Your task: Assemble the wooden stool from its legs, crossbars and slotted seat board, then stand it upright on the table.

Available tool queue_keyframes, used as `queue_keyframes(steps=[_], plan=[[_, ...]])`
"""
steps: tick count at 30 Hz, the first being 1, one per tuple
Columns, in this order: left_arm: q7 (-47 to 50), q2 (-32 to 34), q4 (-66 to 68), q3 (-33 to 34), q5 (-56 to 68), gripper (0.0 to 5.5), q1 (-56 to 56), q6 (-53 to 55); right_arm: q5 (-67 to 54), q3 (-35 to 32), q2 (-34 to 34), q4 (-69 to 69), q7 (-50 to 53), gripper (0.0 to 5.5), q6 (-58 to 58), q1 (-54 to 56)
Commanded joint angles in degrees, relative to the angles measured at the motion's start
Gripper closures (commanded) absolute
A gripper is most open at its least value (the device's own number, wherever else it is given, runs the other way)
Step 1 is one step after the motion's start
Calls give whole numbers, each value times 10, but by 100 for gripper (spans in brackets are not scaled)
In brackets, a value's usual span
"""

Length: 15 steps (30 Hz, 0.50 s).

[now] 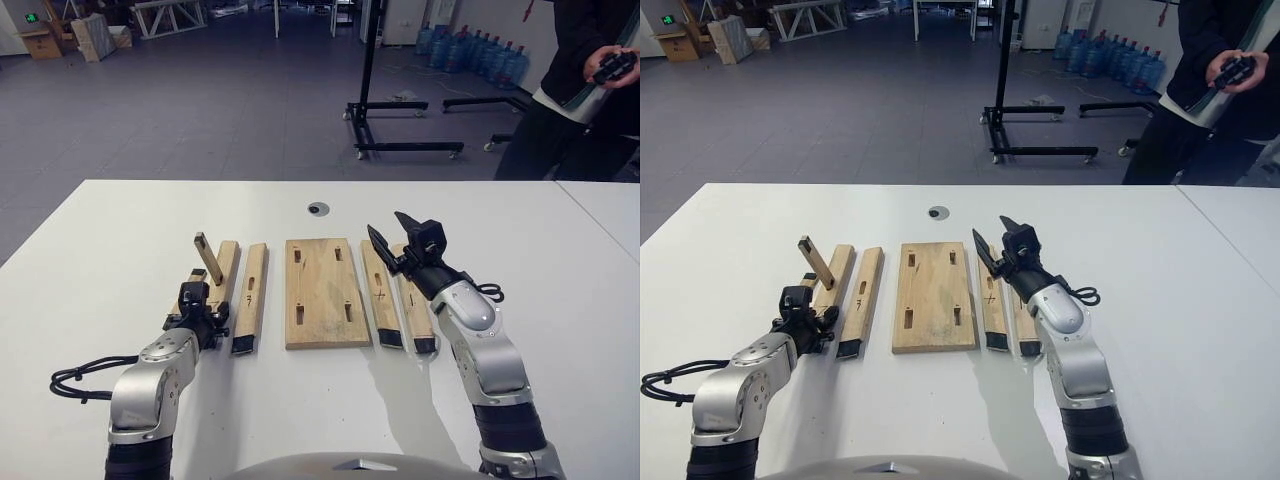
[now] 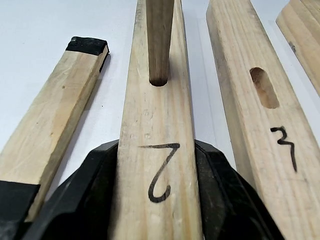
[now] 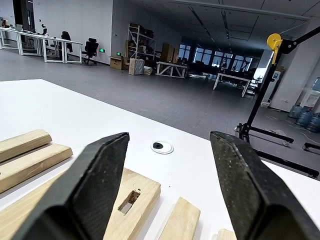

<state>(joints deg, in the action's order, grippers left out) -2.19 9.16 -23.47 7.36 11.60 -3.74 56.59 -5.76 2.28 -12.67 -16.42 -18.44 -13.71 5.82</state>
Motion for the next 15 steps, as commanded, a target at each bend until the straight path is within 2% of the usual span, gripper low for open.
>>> queue_keyframes(steps=[1, 3, 5, 8, 12, 15], plan=[[2, -22, -5, 39, 18, 348, 54, -81, 0, -8, 2, 7, 10, 257, 2, 19], [-6, -34, -9, 78, 56, 348, 100, -113, -13, -17, 3, 7, 8, 257, 4, 33], [-44, -20, -6, 84, 80, 348, 141, -157, -53, -37, 11, 11, 2, 257, -19, 51], [-128, -2, -6, 76, 134, 348, 185, -213, -221, -103, 44, 1, -10, 257, -115, 82], [-249, -23, 37, 88, 319, 348, 204, -155, -508, -169, 36, -4, -82, 189, -258, 105], [-342, -10, 77, 59, 397, 348, 185, -110, -644, -176, 37, 6, -122, 140, -314, 114]])
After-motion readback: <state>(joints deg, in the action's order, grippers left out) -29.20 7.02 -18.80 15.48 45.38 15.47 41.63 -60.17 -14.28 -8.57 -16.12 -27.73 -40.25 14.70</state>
